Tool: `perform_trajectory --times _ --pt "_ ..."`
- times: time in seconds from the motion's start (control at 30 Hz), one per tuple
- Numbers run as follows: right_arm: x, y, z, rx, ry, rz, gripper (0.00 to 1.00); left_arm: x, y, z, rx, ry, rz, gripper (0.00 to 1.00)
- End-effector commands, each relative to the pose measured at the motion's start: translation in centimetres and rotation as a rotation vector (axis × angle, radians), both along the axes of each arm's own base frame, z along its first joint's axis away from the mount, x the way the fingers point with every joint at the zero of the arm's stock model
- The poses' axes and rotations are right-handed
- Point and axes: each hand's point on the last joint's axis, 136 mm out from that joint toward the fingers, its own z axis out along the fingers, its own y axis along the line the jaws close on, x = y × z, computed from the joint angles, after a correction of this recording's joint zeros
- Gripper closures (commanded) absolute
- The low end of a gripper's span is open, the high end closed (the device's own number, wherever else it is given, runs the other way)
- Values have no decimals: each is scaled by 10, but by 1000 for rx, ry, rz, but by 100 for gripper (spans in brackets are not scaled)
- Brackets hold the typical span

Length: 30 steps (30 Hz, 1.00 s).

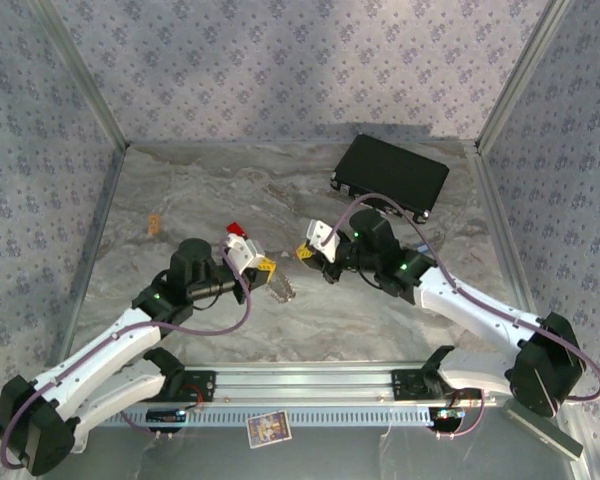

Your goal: Put the keys on the keyring

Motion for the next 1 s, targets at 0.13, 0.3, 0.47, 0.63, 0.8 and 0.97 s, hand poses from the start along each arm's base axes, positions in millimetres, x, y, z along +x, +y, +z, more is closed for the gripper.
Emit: perform_trajectory --times 0.13,0.3,0.47,0.63,0.8,0.97 --pt "-9 10 9 -60 -109 41 100 -1 -11 32 -80 -49 -41 100" --pt "-7 12 7 -91 -165 22 100 1 -12 31 -79 -27 -27 100" --pt "-12 16 3 -109 -190 48 100 2 -14 30 -80 -14 -27 100" --pt "-15 19 -2 -132 -200 66 100 2 -15 30 -81 -17 -29 100" --pt "-16 21 -6 -147 -207 69 100 2 -15 30 -80 -17 -27 100" --pt "-10 19 -3 -150 -239 34 100 2 -15 29 -76 -15 -25 100"
